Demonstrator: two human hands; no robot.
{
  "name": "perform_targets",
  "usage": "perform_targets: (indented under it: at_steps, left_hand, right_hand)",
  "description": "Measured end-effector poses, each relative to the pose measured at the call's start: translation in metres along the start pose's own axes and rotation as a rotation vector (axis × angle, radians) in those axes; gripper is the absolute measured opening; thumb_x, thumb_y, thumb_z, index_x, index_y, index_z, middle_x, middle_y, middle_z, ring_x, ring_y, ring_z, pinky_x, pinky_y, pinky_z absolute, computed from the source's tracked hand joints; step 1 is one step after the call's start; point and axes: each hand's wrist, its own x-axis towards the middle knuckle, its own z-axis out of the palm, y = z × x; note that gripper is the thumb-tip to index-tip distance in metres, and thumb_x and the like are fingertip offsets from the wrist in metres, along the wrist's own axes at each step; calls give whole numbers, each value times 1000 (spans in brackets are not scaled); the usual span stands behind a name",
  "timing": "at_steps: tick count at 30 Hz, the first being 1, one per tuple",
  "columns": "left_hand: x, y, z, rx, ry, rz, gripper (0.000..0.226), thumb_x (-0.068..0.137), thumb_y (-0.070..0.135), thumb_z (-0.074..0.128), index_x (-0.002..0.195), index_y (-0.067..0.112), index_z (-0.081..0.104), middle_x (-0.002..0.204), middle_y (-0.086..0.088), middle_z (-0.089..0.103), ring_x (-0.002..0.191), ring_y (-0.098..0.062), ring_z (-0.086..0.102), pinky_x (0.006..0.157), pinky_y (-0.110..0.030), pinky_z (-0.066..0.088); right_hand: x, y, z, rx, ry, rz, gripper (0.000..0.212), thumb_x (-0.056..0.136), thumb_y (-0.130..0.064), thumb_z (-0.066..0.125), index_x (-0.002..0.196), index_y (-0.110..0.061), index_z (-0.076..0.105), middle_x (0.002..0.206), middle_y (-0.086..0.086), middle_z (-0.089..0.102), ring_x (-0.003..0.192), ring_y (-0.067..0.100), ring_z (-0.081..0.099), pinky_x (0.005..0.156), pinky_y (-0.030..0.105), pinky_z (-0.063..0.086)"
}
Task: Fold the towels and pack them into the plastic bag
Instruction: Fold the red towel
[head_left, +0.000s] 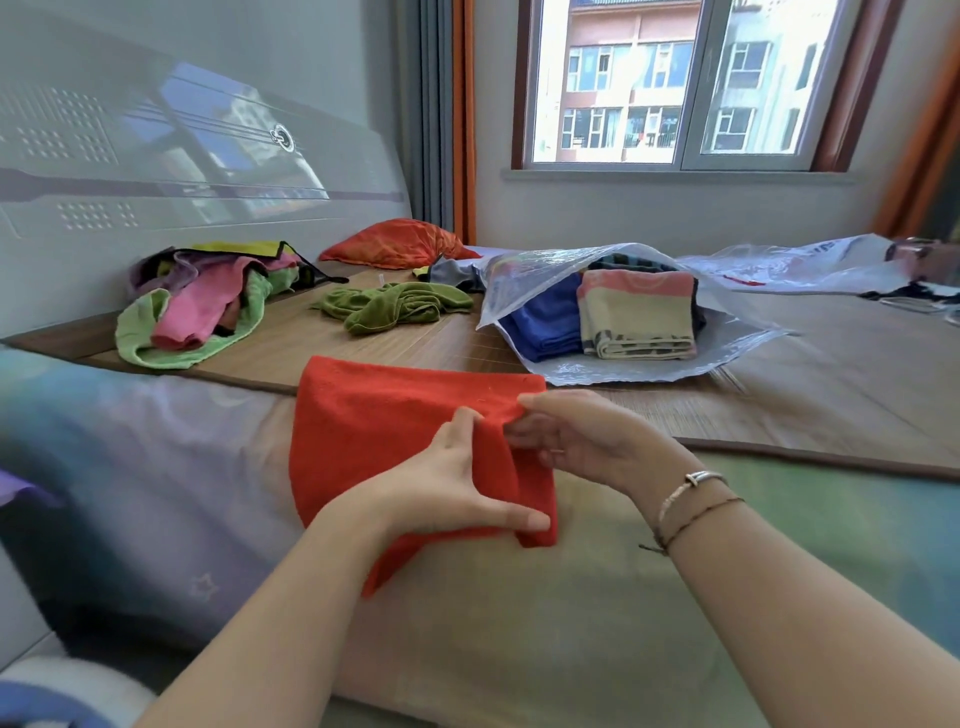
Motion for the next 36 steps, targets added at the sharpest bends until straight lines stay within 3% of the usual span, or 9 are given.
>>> perform_targets:
  at_steps: [3,6,10,15,20,25,29,33,36]
  left_hand:
    - [7,-5,-1,-4,336,39,63,70,25,82,109,21,32,115,-2,45,104,-19,52,85,-32,44]
    - [16,-9,-6,15,658,-29,26,80,10,62,96,16,42,97,-5,53,90,-25,54,74,-34,40]
    - [18,-14,-9,-21,714,-113,11,88,18,62,85,17,52,76,8,51,81,-23,54,69,-30,38]
    - [12,-11,-13,-65,727,-181,9,83,25,64,75,22,61,64,10,57,74,-20,58,68,-29,42]
    - [8,-1,-23,-524,577,-303,21,81,20,67,60,19,62,60,0,58,55,-17,51,64,-28,47]
    - [-3,17,-31,-885,544,-350,15,87,17,64,73,20,62,61,4,57,56,-13,52,52,-21,39]
    - [-3,15,-42,-948,746,-323,3,88,22,66,91,22,67,72,2,60,66,-14,55,58,-24,44]
    - [-1,15,-36,-867,807,-249,16,87,21,67,72,23,66,74,0,65,80,-22,63,79,-32,53]
    - [2,19,-24,-822,712,-207,16,89,18,66,74,22,66,71,2,63,68,-14,58,64,-25,48]
  right_hand:
    - [4,-6,7,215,-64,-69,16,99,-21,47,97,-18,62,94,-2,74,90,11,67,75,26,41]
    - [3,-6,10,-6,24,-25,12,98,-16,47,96,-15,59,92,5,75,83,16,70,75,31,50]
    - [-8,8,6,-845,162,217,26,98,-18,45,78,-6,55,67,11,65,52,20,62,50,27,52]
    - [-16,24,4,-1105,3,341,32,89,-32,67,81,-3,55,78,15,69,54,19,62,52,27,54]
    - [-9,32,13,-1080,116,-30,28,78,-21,74,68,-19,47,67,-3,55,55,13,53,49,23,46]
    - [-23,10,22,-400,222,-282,11,89,-16,62,86,-12,52,78,3,69,67,16,68,66,32,57]
    - [-32,-1,27,-201,265,-399,14,88,-15,69,92,-6,59,66,2,61,49,8,51,49,19,45]
    - [-32,-2,34,-241,104,-391,12,86,-11,70,96,-11,63,73,-1,65,55,3,51,54,16,41]
    - [-30,-5,35,-202,130,-423,21,88,-12,67,95,-14,47,76,-2,67,61,5,57,57,17,43]
